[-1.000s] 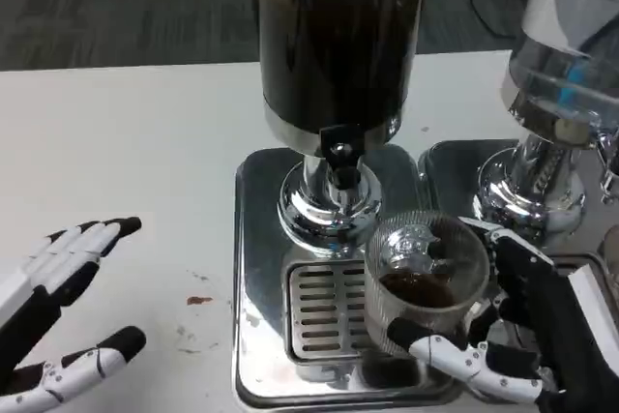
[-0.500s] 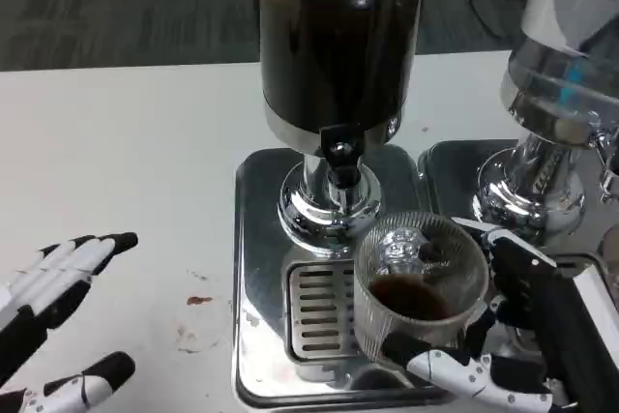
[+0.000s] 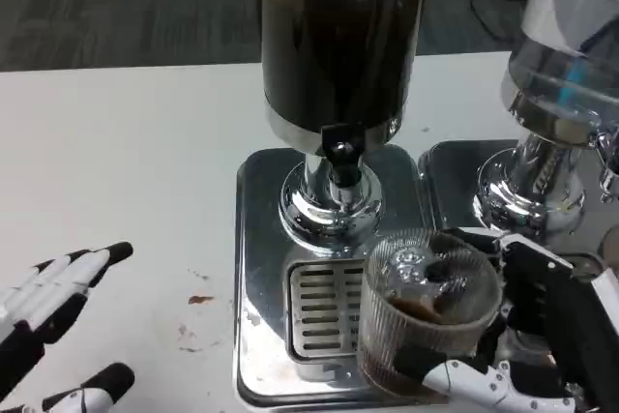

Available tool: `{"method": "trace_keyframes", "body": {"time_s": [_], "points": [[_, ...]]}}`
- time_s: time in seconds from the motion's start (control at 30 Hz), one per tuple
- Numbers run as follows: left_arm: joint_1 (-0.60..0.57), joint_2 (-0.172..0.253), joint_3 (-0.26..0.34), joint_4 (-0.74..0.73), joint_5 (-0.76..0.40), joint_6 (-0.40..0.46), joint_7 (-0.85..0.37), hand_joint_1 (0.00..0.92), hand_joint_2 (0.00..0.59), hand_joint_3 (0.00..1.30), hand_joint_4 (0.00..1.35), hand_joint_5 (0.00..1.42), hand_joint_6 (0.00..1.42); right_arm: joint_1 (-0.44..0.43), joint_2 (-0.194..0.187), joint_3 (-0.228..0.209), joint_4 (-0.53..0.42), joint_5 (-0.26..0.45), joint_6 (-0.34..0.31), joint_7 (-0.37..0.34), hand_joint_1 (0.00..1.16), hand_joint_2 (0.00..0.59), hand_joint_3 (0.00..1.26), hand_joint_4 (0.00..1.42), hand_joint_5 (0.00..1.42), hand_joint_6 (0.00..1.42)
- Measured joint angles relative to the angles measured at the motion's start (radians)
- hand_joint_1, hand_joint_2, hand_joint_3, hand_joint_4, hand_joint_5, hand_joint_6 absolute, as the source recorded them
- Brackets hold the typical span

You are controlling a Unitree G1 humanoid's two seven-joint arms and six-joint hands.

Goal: Grasp the cup under the faucet to collect the drink, then remove the cup.

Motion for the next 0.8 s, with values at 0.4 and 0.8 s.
{"method": "trace_keyframes", "body": {"time_s": [0.4,0.8], "points": [[0.003,-0.031,0.001,-0.091,0.04,0.042,-0.005,0.0,0.273,0.0,0.0,0.0,0.0,-0.013,-0.026,-0.046,0.0,0.042,0.0,0.026,1.01,0.147,0.46,0.57,0.83,1.09],[0.029,-0.045,0.025,-0.127,0.068,0.051,-0.005,0.0,0.279,0.0,0.0,0.0,0.0,-0.004,-0.024,-0.047,0.0,0.043,0.0,0.027,1.02,0.148,0.46,0.57,0.83,1.09]]}}
